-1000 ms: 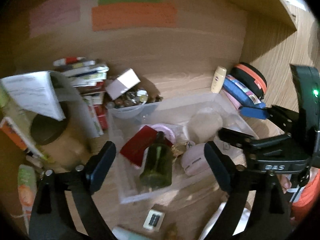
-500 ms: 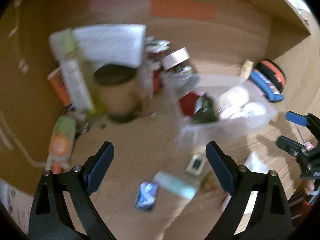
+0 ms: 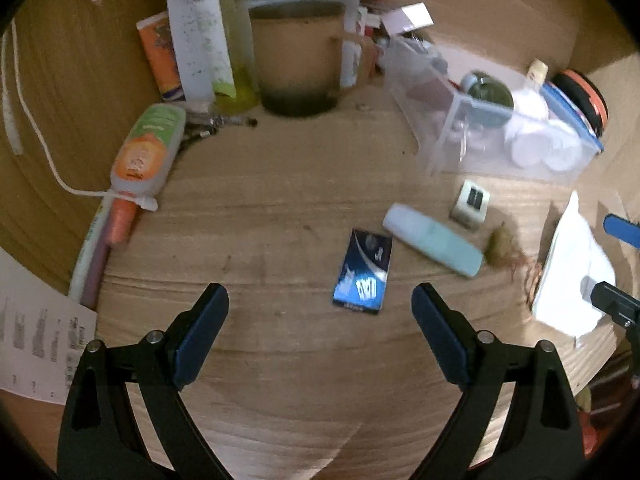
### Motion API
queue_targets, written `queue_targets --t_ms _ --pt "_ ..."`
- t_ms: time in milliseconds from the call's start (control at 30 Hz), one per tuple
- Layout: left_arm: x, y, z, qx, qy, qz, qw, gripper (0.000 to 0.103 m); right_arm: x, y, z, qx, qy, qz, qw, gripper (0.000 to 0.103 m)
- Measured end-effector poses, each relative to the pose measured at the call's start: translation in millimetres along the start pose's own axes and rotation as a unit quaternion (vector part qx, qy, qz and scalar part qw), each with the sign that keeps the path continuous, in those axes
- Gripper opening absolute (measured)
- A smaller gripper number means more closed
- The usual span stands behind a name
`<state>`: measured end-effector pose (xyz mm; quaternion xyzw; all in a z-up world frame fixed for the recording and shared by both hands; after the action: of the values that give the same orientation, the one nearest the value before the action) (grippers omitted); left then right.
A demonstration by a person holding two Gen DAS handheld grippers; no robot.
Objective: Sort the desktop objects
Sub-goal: 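Grasp the blue Max card box with the left tool while the right tool grasps the white drawstring pouch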
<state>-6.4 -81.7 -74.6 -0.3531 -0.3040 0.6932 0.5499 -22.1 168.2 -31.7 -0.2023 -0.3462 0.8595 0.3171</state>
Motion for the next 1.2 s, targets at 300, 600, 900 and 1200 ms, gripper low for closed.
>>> queue_targets --t_ms 300,600,900,1200 --pt "10 13 3 -0.006 0.007 -0.005 0.9999 0.088 -13 24 -7 -0.053 -0.048 -0.005 0.997 0.091" --pt "12 15 12 0.021 0.009 -0.007 0.9997 0.042 -14 36 -6 -0.076 -0.06 -0.019 0.995 0.093" --pt "10 14 11 0.025 -0.002 -0.015 0.9996 0.027 -11 32 -8 -0.063 -0.059 0.003 0.996 0.057" --pt "-1 -7 8 0.046 -0.035 -0.023 0.9981 0.027 -8 11 -3 -0.028 -0.034 0.036 0.998 0.053"
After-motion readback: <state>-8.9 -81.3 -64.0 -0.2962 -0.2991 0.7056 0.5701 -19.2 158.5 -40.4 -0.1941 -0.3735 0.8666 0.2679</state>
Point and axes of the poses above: each gripper's, at about its wrist camera, not at the fingertips, and y roughly the way its jaws point, x to its right, z to its top, the point moved 3 cm from there along y, roughly the way its jaws point, and after that the axes turned 11 degrees about z, right-handed, at the moved point
